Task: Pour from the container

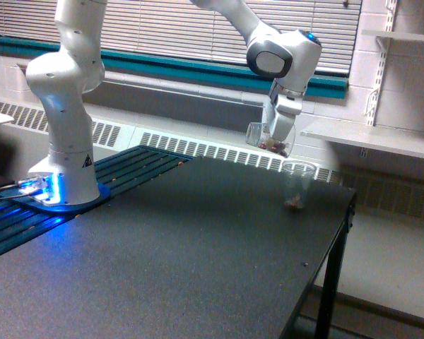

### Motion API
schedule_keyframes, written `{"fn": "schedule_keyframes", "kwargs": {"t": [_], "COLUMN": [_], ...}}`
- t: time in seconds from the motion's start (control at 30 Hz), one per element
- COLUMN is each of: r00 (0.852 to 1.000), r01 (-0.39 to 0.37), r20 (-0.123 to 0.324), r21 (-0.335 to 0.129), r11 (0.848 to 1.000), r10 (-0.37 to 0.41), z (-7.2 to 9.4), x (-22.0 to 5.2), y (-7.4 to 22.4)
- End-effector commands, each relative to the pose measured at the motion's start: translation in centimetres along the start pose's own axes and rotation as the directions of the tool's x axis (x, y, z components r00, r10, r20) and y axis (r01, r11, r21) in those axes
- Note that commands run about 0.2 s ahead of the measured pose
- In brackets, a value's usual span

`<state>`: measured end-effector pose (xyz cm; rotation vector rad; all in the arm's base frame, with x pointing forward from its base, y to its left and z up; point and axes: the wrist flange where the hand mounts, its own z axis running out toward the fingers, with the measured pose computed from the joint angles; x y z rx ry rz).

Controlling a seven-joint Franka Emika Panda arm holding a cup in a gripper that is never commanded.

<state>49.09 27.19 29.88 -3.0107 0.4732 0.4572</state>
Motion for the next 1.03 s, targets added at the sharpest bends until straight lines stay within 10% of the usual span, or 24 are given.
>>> {"fn": "schedule_keyframes", "kwargs": {"t": [0.03, 1.03], "r00": [1.000, 1.000], "r01": [-0.009, -0.015], "r20": [0.010, -0.022], "r21": [0.007, 0.023], "r11": [1.000, 1.000], "r10": [0.009, 0.015], "z": [-0.40, -1.18], "x": [0.21, -0.11], "y": [-0.12, -0.45]}}
